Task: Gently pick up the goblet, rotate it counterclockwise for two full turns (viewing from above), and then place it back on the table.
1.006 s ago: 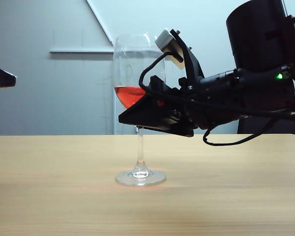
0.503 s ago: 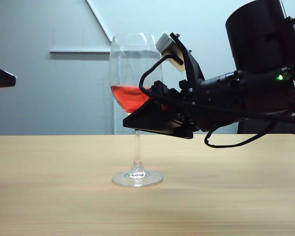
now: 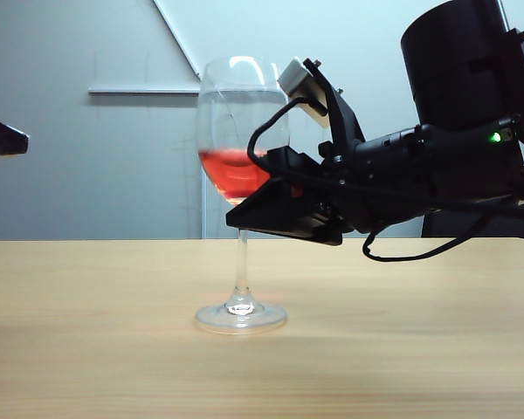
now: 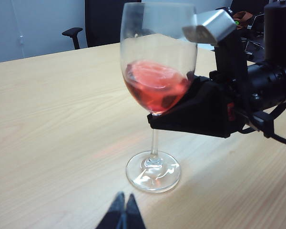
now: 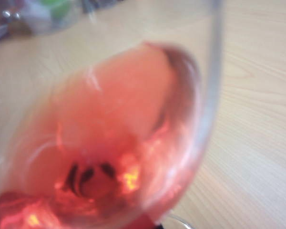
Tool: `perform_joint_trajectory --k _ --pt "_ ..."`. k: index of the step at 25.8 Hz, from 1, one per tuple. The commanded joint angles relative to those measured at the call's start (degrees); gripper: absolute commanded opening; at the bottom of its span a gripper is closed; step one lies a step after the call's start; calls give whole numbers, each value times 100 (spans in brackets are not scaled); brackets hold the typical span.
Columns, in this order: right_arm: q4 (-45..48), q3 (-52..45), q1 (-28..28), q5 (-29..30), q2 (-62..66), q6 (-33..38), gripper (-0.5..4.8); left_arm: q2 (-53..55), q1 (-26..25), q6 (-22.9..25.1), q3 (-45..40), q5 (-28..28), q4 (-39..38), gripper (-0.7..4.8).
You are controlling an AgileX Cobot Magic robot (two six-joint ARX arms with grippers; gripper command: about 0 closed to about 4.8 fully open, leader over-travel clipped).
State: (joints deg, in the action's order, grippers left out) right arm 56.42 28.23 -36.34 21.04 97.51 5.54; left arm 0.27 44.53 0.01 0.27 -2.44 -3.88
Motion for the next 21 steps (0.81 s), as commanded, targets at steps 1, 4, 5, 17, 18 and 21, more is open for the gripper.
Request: perform_joint_trajectory --k 1,4,5,17,18,21 --pt "129 28 -7 9 -17 35 76 7 4 0 22 7 52 -5" --pt "129 28 -7 9 -17 39 71 7 4 0 22 7 52 -5" --pt "129 28 -9 9 -17 42 52 7 4 0 22 7 52 -5" --pt "179 28 -9 7 -17 37 38 7 4 0 22 7 52 -5" --pt "240 28 -9 7 -17 33 17 7 4 0 22 7 52 -5" --pt "332 28 -9 0 -17 17 8 7 4 0 22 9 52 -5"
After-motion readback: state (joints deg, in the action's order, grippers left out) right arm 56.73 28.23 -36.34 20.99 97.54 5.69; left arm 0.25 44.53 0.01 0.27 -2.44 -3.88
